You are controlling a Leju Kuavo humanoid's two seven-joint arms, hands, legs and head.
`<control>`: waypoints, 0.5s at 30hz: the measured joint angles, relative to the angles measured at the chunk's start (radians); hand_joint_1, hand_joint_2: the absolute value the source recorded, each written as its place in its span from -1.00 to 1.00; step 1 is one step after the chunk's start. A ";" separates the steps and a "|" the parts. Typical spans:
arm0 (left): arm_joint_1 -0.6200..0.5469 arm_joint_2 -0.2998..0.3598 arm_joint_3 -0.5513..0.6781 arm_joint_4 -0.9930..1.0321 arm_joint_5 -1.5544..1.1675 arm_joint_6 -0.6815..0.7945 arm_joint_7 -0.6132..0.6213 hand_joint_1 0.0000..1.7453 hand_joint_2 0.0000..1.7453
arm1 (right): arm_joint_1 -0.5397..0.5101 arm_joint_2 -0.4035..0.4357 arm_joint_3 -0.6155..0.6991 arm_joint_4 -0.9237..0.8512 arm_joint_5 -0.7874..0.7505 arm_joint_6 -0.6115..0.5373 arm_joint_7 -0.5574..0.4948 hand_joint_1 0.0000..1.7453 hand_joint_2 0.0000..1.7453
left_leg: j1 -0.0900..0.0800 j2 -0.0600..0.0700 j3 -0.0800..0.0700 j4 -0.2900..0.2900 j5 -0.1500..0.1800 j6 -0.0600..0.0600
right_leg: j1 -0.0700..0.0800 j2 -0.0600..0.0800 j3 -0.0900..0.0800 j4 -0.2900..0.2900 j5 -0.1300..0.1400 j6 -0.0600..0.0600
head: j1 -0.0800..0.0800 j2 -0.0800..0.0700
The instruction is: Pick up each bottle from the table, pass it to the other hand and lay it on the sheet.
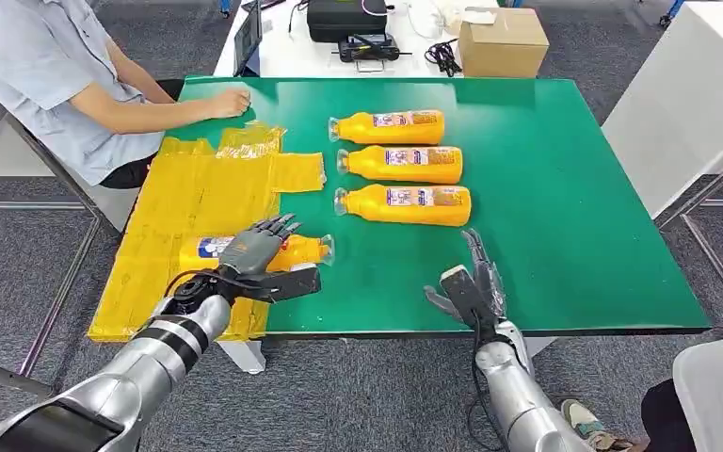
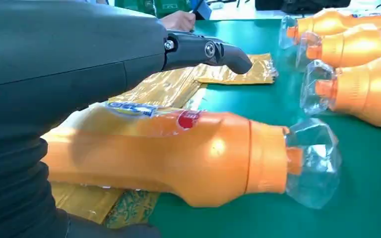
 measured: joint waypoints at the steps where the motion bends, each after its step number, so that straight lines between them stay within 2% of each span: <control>1: 0.001 0.000 -0.001 -0.004 0.000 0.000 0.000 -1.00 1.00 | 0.001 0.000 0.000 0.000 0.000 0.000 0.000 -1.00 1.00 | 0.000 0.000 0.000 0.000 0.000 0.000 | 0.000 0.000 0.000 0.000 0.000 0.000 | 0.000 0.000; 10: 0.004 0.000 -0.011 -0.014 0.000 0.001 0.000 -1.00 1.00 | 0.002 -0.002 0.000 -0.005 0.000 -0.001 0.000 -1.00 1.00 | 0.000 0.000 -0.002 0.000 0.000 0.000 | 0.000 0.000 -0.002 0.000 0.000 0.000 | 0.000 0.000; 13: 0.021 0.001 -0.013 -0.044 0.024 0.067 -0.037 -1.00 1.00 | 0.009 -0.003 0.000 -0.014 0.020 -0.031 -0.010 -1.00 1.00 | 0.000 0.000 -0.002 0.000 0.000 0.000 | 0.000 0.000 -0.002 0.000 0.000 0.000 | 0.000 0.000; 14: 0.033 0.003 -0.015 -0.071 0.035 0.104 -0.053 -1.00 -1.00 | 0.014 -0.005 0.000 -0.022 0.028 -0.041 -0.017 -1.00 1.00 | 0.000 0.000 -0.002 0.000 0.000 0.000 | 0.000 0.000 -0.002 0.000 0.000 0.000 | 0.000 0.000; 15: 0.051 0.006 -0.021 -0.108 0.044 0.127 -0.057 -1.00 -1.00 | 0.020 -0.006 0.000 -0.031 0.030 -0.042 -0.021 -1.00 1.00 | 0.000 0.000 -0.002 0.000 0.000 0.000 | 0.000 0.000 -0.002 0.000 0.000 0.000 | 0.000 0.000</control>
